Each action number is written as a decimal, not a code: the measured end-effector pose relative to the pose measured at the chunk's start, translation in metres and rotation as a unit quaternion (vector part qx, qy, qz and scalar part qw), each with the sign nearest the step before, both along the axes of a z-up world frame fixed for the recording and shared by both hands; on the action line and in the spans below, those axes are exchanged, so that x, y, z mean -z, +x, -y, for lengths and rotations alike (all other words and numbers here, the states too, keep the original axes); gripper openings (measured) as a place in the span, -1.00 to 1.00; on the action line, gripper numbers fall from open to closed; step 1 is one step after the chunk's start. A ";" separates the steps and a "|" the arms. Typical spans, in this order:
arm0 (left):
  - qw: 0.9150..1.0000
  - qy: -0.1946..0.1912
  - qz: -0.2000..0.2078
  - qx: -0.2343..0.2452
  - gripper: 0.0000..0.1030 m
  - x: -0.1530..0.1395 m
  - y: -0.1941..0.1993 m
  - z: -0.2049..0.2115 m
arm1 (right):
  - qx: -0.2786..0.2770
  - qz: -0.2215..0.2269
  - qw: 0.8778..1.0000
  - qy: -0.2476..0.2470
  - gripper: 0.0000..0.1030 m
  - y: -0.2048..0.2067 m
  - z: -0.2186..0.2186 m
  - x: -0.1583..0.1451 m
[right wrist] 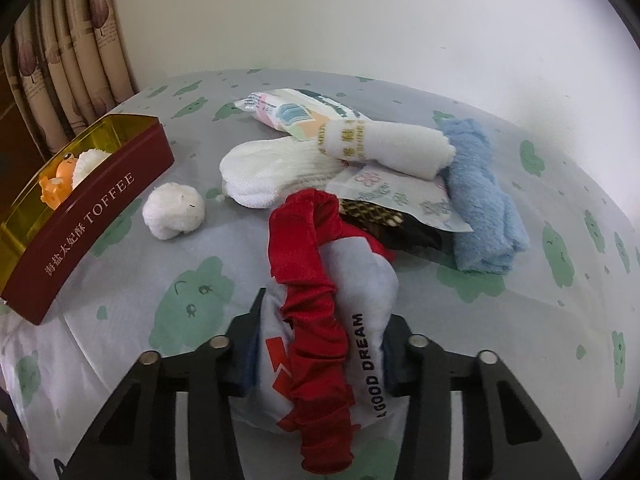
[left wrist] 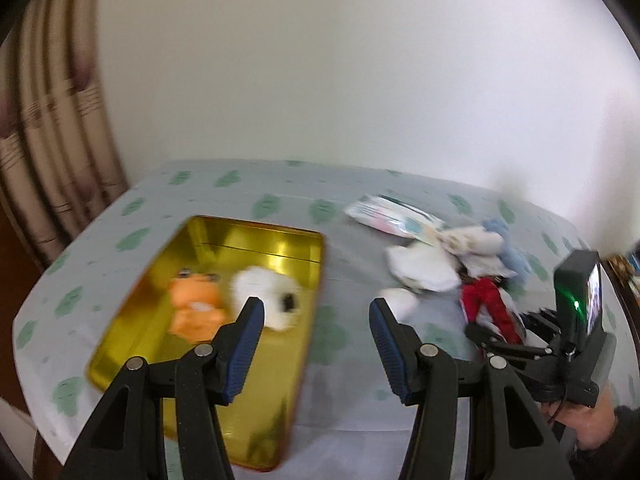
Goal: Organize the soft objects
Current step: 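Grasp the red-and-white GOOD DREAM pouch with the right tool, then grasp the white cotton ball with the left tool while the right tool holds the pouch, then carry the cotton ball into the tin and open the left tool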
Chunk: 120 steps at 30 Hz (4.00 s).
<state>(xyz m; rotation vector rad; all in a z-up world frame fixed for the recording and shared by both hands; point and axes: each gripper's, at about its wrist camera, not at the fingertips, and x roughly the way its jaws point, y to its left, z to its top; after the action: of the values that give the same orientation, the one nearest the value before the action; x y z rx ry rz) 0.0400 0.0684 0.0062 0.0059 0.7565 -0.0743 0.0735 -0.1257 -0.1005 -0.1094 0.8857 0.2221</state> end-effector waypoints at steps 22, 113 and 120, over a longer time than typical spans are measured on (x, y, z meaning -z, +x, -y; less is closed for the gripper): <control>0.992 -0.014 -0.098 0.076 0.09 0.059 0.054 0.065 | 0.043 0.004 0.999 0.008 -0.31 -0.022 0.056 0.002; 0.989 0.019 -0.065 -0.128 -0.47 0.021 0.046 -0.104 | 0.039 0.003 0.999 0.016 -0.22 -0.023 0.057 0.002; 0.987 0.028 -0.069 -0.140 -0.47 0.028 0.043 -0.118 | 0.040 0.003 0.999 0.015 -0.22 -0.023 0.056 0.003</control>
<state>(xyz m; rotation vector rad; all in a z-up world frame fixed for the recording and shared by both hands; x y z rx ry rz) 0.0834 0.1862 -0.0222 -0.0531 0.8901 0.2162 0.0501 -0.1817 -0.1032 -0.0471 0.8787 0.1610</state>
